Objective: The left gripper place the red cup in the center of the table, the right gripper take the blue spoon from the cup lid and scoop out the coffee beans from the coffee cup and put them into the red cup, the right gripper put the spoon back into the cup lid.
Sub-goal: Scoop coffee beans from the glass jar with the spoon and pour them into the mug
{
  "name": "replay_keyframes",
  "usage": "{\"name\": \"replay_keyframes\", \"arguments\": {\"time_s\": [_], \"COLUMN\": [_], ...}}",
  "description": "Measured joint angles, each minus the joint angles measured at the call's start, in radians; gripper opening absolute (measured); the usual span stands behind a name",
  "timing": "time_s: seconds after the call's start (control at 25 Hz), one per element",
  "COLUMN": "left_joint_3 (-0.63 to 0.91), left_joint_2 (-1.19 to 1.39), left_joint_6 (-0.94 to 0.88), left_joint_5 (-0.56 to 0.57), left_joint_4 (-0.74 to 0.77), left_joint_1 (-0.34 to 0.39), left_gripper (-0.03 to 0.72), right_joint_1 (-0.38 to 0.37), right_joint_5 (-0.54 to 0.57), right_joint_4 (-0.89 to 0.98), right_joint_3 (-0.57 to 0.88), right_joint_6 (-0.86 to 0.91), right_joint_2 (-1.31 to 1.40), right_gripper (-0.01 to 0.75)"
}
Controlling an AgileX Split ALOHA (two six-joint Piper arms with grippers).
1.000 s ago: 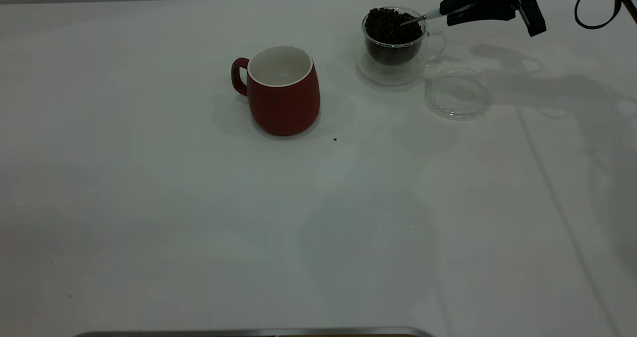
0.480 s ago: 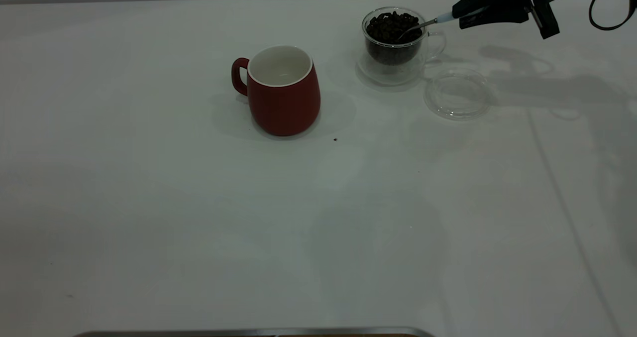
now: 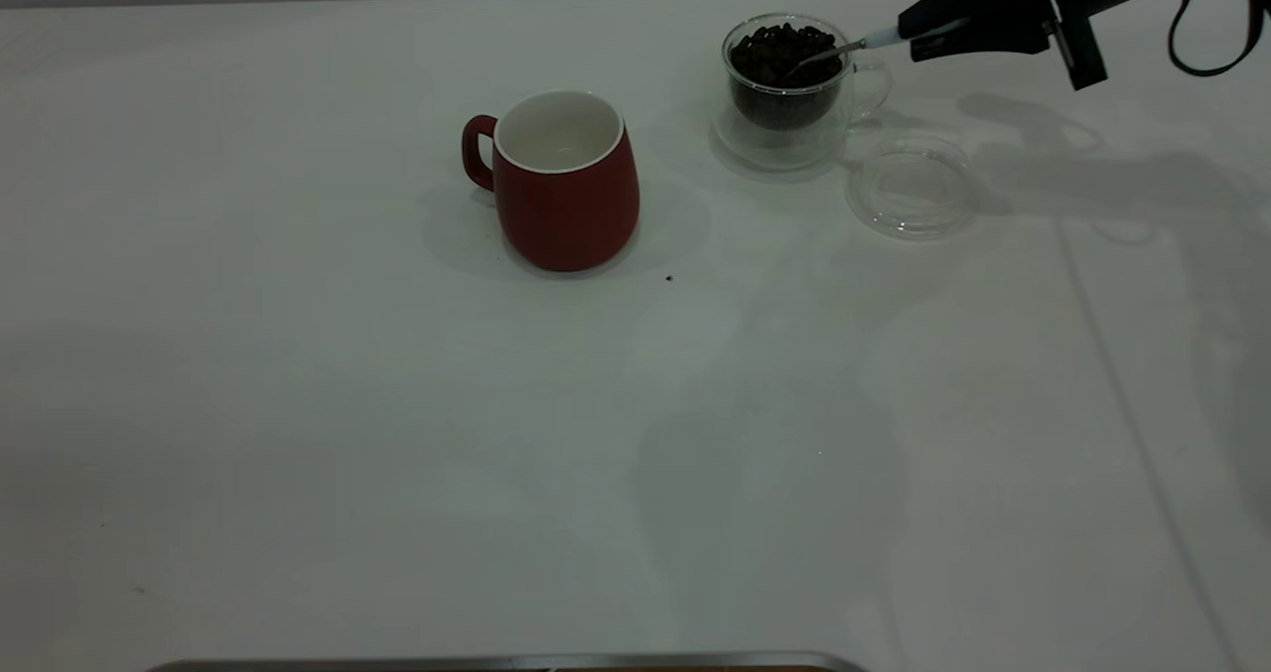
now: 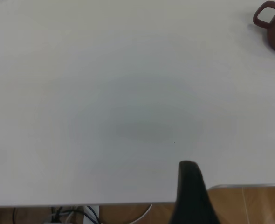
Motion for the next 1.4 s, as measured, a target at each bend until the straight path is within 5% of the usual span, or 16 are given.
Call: {"name": "replay_keyframes", "arguments": {"time_s": [1.4], "left_joint_3": [0.000], "left_joint_2": [0.000], "left_joint_6": [0.003], "left_joint_5": [0.000], "left_joint_4": [0.000], "left_joint_1": [0.000], "left_gripper": [0.567], "right_joint_1": [-0.002], "right_joint_5": [0.111], "right_joint_4": [0.160], "right_joint_3": [0.000], "right_joint_6": [-0.099], "right_joint_2": [0.012], "right_gripper": [0.113]}}
